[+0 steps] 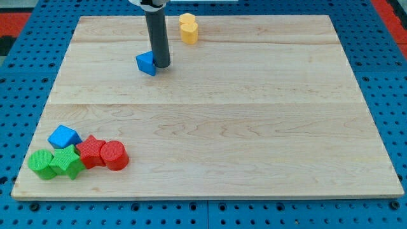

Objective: Push the blue triangle into the green star

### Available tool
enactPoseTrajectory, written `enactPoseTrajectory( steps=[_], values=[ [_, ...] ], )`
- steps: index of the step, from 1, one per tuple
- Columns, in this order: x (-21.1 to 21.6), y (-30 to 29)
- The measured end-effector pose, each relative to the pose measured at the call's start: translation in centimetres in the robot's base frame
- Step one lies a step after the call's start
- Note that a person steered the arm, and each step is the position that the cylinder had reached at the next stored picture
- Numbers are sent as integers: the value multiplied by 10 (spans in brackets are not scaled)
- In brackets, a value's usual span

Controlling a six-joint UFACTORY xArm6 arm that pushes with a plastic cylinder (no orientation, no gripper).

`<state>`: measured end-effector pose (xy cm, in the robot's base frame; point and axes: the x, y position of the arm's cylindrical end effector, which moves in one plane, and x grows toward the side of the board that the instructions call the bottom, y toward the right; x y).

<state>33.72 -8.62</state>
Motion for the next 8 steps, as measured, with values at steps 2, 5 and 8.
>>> enactPoseTrajectory(
  steps=[2, 5, 8],
  values=[
    [-15, -43],
    [-8, -157],
    [47, -118]
  ],
)
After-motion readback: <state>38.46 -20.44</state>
